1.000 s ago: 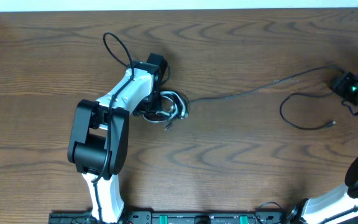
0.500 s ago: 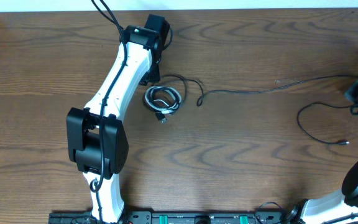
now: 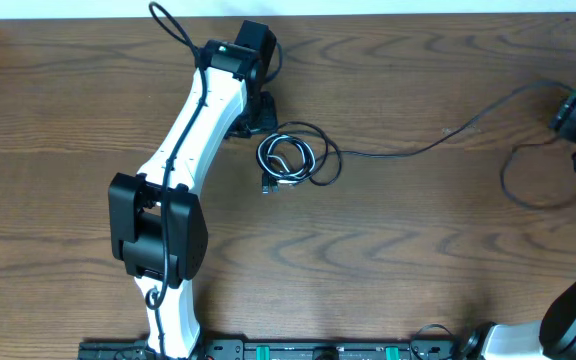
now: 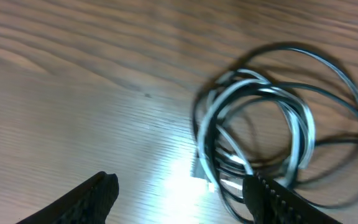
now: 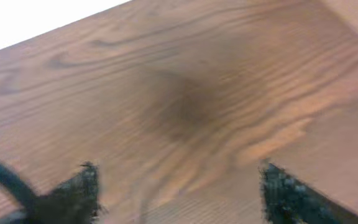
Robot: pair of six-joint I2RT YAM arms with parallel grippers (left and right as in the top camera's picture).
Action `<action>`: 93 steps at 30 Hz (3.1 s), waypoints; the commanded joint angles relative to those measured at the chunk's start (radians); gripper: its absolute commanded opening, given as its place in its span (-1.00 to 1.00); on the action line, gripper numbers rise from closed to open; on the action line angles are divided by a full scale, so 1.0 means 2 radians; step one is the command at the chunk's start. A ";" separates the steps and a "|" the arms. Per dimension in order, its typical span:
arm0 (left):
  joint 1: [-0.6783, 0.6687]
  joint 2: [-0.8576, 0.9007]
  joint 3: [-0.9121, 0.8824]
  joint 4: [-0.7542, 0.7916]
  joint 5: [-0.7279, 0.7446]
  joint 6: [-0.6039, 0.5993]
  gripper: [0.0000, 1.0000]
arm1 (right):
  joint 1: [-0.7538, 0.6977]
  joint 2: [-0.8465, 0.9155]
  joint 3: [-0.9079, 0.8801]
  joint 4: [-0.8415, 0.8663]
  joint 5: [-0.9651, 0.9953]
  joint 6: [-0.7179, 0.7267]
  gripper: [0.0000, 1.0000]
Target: Untangle cables
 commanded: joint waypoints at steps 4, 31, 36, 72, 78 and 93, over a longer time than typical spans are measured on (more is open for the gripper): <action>0.000 0.002 0.003 -0.002 0.040 -0.021 0.41 | 0.007 -0.008 0.012 -0.073 -0.057 -0.024 0.99; -0.007 0.002 -0.047 0.010 0.056 -0.023 0.38 | 0.265 0.048 0.145 -0.206 -0.212 0.123 0.19; -0.009 0.002 -0.067 0.047 0.055 0.000 0.38 | 0.330 0.109 0.145 -0.208 -0.207 0.185 -0.04; -0.009 0.002 -0.114 0.093 0.061 0.005 0.40 | 0.380 0.103 0.146 -0.259 -0.127 0.199 -0.97; -0.009 0.004 -0.129 0.123 0.122 0.000 0.40 | 0.396 0.078 0.146 -0.256 -0.075 0.199 -0.97; -0.022 0.030 -0.140 0.179 0.250 -0.011 0.40 | 0.404 0.075 0.159 -0.252 -0.040 0.139 -0.98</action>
